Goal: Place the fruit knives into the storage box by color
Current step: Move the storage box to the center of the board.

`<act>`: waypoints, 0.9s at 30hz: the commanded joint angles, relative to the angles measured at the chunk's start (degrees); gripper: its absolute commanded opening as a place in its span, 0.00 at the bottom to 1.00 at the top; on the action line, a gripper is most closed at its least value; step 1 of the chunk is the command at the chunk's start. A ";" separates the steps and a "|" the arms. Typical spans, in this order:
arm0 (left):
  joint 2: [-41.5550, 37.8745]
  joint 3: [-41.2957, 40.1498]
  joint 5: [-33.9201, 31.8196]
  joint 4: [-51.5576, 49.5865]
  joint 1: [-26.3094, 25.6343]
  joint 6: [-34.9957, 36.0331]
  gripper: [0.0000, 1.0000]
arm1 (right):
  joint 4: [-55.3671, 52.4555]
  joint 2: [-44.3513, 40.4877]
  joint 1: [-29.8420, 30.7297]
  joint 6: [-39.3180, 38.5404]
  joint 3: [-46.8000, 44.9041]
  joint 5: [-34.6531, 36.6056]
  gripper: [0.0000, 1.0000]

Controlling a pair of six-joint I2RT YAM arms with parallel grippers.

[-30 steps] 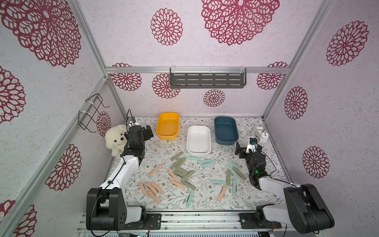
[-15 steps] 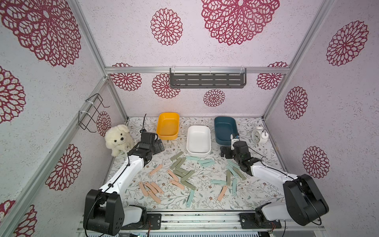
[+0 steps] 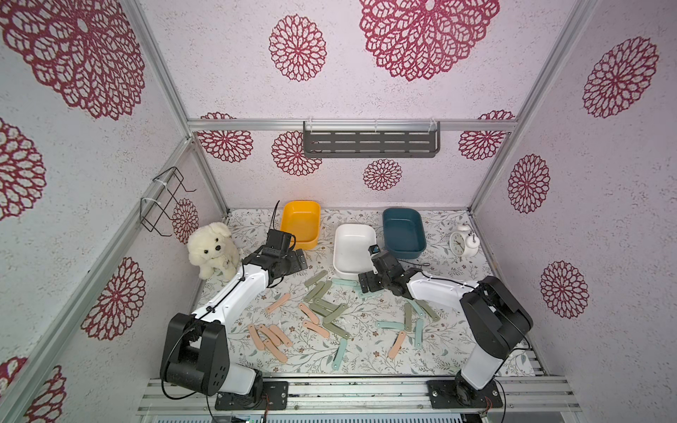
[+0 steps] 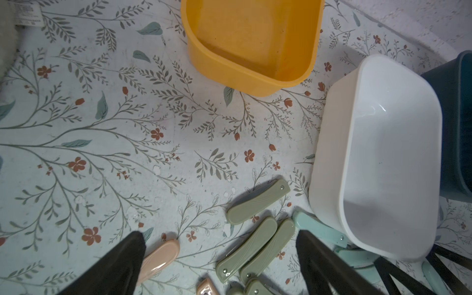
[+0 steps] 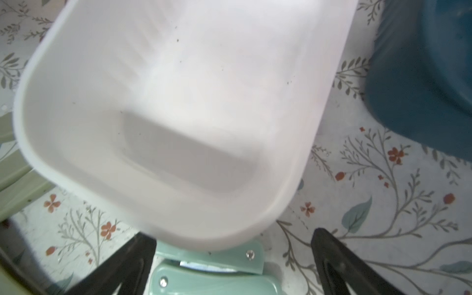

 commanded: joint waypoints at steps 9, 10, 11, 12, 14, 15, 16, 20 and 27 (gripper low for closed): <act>13.77 19.04 2.42 -6.25 2.02 7.14 0.97 | 0.89 5.74 -2.24 -2.18 9.89 6.21 0.99; 15.90 21.64 3.05 -7.05 2.54 7.43 0.97 | 1.29 6.45 -2.59 -2.42 10.96 6.16 0.99; 17.99 23.89 3.66 -7.66 3.07 7.80 0.97 | 1.52 7.28 -2.91 -2.68 12.00 6.16 0.99; 19.89 25.82 4.00 -8.01 3.46 7.90 0.97 | 1.41 8.05 -3.20 -2.88 13.16 6.23 0.99; 24.47 30.91 5.43 -9.50 4.20 8.47 0.97 | 0.70 9.49 -3.96 -3.30 16.01 6.08 0.99; 26.50 33.12 5.95 -10.24 4.46 8.83 0.97 | 0.39 9.66 -4.19 -3.40 16.92 6.07 0.99; 29.73 35.47 6.92 -10.85 4.97 9.06 0.97 | 0.43 9.46 -4.37 -3.53 17.51 5.72 0.99; 37.18 43.68 12.63 -11.77 6.82 9.74 0.97 | 1.14 6.33 -4.42 -3.91 16.79 3.94 0.99; 45.61 53.54 19.13 -12.45 7.45 10.96 0.97 | 1.80 -0.31 -4.45 -3.60 11.90 1.60 0.99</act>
